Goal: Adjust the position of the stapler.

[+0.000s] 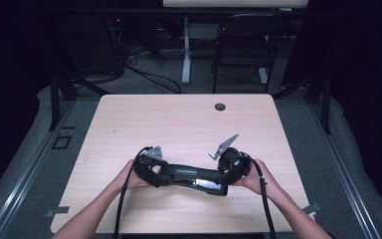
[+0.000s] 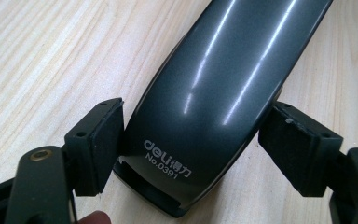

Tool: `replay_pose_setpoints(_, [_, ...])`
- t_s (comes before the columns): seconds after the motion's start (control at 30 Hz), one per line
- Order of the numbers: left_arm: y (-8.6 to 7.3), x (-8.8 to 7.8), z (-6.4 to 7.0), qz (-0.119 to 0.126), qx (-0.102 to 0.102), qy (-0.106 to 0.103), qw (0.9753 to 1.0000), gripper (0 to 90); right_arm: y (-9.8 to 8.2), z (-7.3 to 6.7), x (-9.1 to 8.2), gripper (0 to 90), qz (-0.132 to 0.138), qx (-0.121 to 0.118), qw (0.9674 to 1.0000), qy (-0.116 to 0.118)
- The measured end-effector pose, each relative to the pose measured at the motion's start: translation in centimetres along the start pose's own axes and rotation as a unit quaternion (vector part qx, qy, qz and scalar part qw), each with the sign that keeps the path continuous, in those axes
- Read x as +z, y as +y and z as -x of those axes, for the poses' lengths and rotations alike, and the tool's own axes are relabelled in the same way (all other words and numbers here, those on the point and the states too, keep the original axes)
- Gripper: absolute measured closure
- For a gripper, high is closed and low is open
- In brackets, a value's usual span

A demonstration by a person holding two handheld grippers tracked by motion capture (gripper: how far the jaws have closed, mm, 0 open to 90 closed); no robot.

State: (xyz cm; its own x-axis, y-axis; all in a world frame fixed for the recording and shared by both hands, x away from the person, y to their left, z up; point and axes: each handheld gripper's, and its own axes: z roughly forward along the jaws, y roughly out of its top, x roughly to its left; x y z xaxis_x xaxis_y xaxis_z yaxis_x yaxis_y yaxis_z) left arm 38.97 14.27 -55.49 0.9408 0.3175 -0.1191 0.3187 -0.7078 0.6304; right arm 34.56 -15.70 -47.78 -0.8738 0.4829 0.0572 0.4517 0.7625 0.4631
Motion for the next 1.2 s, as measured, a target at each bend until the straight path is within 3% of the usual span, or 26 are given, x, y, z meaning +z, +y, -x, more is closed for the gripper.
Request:
replay_pose_setpoints(0.03, [0.1,-0.1,0.1,-0.001,0.001,0.006,1.0000,23.1,0.0,0.1,0.0,46.4,-0.003,0.001,1.0000,0.000])
replay_pose_setpoints(0.13, [0.2,-0.1,-0.1,0.021,-0.012,-0.011,0.9996,22.7,-0.2,0.3,0.0,47.8,-0.013,0.004,0.9999,0.006])
replay_pose_setpoints(0.23, [0.6,0.0,0.3,0.016,-0.001,0.004,0.9999,22.6,-0.2,0.3,0.0,50.6,-0.018,0.003,0.9998,0.010])
replay_pose_setpoints(0.27, [0.6,0.1,0.4,0.018,-0.001,-0.003,0.9998,22.5,-0.2,0.3,0.0,49.4,-0.032,0.000,0.9995,0.006])
replay_pose_setpoints(0.33, [0.7,0.1,0.6,0.007,0.003,0.011,0.9999,22.4,-0.3,0.3,0.2,49.7,-0.044,-0.001,0.9990,0.010])
replay_pose_setpoints(0.4, [0.7,0.2,0.6,0.012,0.004,0.005,0.9999,22.7,-0.5,0.5,0.3,53.2,-0.039,0.006,0.9991,0.015])
replay_pose_setpoints(0.43, [0.7,0.1,0.6,0.004,0.007,0.013,0.9999,23.1,-0.6,0.5,0.2,54.4,-0.038,0.005,0.9992,0.013])
replay_pose_setpoints(0.67, [0.7,0.2,0.7,0.006,0.014,0.012,0.9998,24.8,-0.5,0.4,0.3,54.1,-0.038,0.000,0.9993,0.002])
replay_pose_setpoints(1.2, [0.6,-0.3,1.0,-0.015,0.035,0.020,0.9991,29.8,-0.4,0.7,0.8,51.3,-0.010,0.007,0.9998,-0.012])
